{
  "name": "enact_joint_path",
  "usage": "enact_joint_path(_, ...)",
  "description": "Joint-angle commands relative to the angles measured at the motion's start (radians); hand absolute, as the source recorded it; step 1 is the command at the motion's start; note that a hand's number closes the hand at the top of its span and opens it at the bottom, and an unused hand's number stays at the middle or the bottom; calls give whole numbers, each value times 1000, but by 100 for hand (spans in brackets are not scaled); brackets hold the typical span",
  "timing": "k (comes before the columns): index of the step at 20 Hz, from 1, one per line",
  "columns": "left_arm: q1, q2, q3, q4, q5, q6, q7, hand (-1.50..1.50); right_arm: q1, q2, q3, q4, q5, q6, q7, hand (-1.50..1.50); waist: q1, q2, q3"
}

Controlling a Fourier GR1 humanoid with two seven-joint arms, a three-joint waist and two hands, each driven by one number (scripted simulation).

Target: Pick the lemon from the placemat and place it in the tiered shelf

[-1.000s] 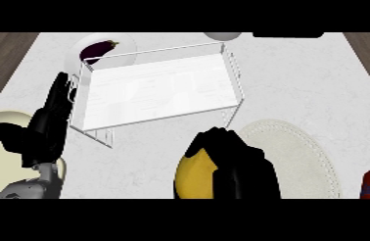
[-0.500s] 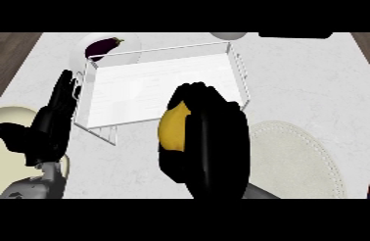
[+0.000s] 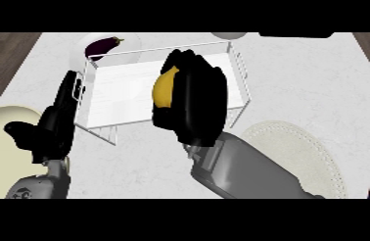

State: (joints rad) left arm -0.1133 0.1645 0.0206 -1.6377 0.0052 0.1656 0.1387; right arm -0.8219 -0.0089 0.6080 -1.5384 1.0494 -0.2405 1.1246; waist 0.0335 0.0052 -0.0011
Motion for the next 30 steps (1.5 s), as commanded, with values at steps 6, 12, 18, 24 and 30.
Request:
enact_joint_path(6,27,-11,-10,-19,-20,7,-8,0,-34,8,-57,144,-72,-282,87,150,-4,-4,1)
enact_joint_path(12,-8,18,23,-60,16,-15,70,0,-133,9,-56,332,-275,-343,9,-150,0,-2,1)
enact_joint_path(18,39,-32,-28,-62,-42,19,32,0,-211,9,-70,441,-397,-465,-142,-150,-1,-2,1)
enact_joint_path(24,23,3,40,-15,11,-23,0,0,-177,9,-98,300,-384,-536,-137,-150,-24,-6,1)
enact_joint_path(30,51,3,52,-27,4,-15,1,0,-129,-52,-228,125,-246,-453,-23,-150,-53,-14,1)
